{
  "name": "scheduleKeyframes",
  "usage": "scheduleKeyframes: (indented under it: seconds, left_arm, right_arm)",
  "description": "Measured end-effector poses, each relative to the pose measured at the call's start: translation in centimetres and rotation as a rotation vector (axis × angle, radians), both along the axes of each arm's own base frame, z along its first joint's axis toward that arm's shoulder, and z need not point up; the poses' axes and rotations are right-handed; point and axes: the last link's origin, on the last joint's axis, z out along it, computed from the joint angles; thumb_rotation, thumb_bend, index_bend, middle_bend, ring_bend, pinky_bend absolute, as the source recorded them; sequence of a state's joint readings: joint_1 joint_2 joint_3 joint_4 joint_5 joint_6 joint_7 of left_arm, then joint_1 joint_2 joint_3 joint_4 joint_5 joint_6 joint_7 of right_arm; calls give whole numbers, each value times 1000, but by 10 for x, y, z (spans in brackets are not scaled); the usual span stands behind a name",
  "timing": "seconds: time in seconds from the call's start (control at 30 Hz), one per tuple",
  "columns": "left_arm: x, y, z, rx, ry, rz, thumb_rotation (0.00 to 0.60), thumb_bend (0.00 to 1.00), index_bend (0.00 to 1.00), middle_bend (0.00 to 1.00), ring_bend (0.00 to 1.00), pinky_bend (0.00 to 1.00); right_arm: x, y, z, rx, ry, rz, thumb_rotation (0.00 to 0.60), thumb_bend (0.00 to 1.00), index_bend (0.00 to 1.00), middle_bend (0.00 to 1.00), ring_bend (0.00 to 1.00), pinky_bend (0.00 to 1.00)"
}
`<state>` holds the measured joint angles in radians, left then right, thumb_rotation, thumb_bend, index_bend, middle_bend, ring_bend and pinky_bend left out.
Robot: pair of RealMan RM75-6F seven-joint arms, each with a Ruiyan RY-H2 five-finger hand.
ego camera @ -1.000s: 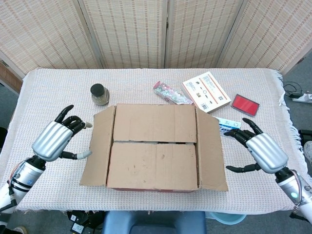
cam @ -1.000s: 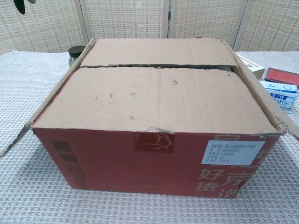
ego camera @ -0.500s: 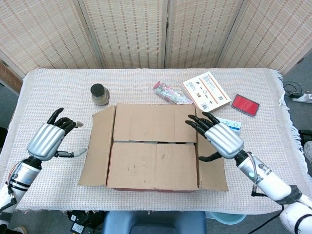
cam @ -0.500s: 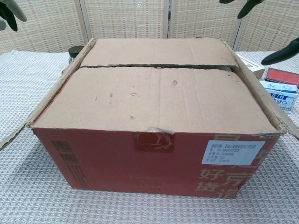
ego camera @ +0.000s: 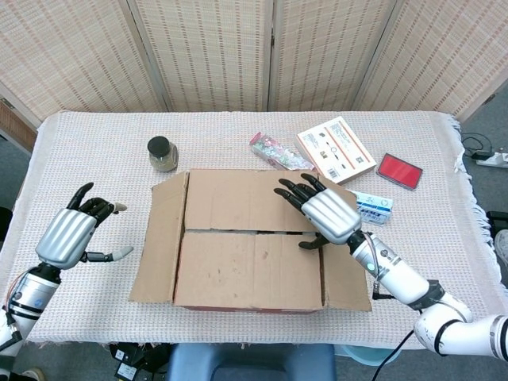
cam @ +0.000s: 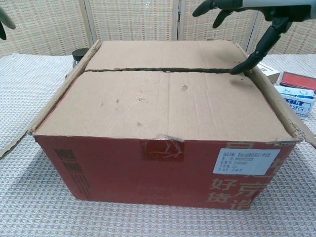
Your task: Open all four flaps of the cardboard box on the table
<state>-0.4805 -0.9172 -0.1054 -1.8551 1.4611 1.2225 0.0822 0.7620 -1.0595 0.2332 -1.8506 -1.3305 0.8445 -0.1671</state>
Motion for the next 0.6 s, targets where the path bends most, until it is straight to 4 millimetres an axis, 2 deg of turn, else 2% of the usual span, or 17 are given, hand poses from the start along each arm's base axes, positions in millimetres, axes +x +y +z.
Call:
scheduleKeyframes:
  seconds: [0.43, 0.6]
  left_arm:
    - [-4, -5, 3, 6, -7, 10, 169, 194, 289, 381, 282, 0]
    - [-5, -5, 3, 6, -10, 10, 171, 193, 290, 380, 282, 0]
  right_arm:
    - [12, -16, -24, -44, 29, 30, 524, 138, 0, 43, 156, 14]
    - [15, -21, -32, -63, 27, 35, 545, 138, 0, 60, 175, 14]
